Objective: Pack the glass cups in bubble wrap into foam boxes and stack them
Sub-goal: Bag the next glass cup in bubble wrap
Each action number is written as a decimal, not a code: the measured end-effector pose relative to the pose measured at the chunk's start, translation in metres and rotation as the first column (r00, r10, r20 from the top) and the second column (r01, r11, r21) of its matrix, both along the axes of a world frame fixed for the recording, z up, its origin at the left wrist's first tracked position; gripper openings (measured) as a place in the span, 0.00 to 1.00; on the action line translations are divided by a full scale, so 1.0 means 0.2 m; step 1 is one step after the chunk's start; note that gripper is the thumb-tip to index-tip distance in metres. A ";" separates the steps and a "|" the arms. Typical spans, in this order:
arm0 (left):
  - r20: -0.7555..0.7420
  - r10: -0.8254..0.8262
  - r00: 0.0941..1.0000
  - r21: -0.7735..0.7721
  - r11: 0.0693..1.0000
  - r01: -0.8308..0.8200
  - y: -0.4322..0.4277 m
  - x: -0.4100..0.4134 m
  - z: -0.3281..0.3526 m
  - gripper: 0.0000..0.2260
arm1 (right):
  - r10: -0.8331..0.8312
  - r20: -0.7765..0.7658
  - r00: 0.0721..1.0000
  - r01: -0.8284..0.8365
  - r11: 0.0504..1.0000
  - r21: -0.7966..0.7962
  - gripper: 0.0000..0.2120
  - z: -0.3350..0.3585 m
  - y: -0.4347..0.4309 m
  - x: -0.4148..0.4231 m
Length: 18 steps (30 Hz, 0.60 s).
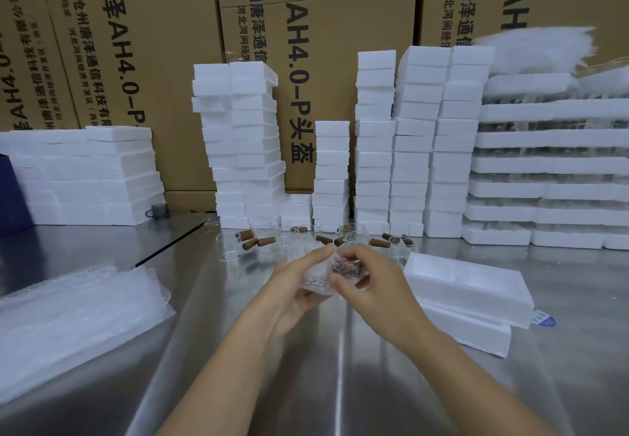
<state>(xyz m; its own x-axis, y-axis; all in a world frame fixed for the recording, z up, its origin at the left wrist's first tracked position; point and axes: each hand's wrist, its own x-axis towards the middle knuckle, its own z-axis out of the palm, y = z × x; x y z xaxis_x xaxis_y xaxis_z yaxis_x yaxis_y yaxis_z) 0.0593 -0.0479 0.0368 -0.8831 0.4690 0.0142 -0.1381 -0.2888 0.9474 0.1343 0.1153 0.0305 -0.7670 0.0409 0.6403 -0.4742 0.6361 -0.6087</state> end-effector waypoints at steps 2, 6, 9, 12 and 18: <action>0.040 -0.088 0.995 -0.037 0.995 0.090 0.00 0.02 0.00 0.22 | -0.024 -0.052 0.998 0.028 0.997 0.066 0.08 0.01 0.03 0.00; 0.169 -0.126 0.978 -0.018 0.991 0.131 0.01 0.04 0.00 0.31 | -0.009 -0.073 0.997 0.020 0.987 0.157 0.07 0.01 0.05 0.00; 0.235 -0.093 0.968 0.018 0.996 0.091 0.03 0.04 -0.01 0.34 | -0.002 -0.014 1.000 0.004 0.982 0.187 0.07 0.02 0.07 -0.01; 0.246 0.008 0.969 0.021 1.000 -0.014 0.05 0.03 -0.02 0.34 | -0.125 0.019 0.992 0.112 0.944 0.311 0.16 0.05 0.10 0.00; 0.330 0.202 0.922 0.207 0.938 -0.279 0.01 -0.02 -0.01 0.36 | -0.685 -0.010 0.729 0.576 0.606 0.549 0.21 0.10 0.25 0.05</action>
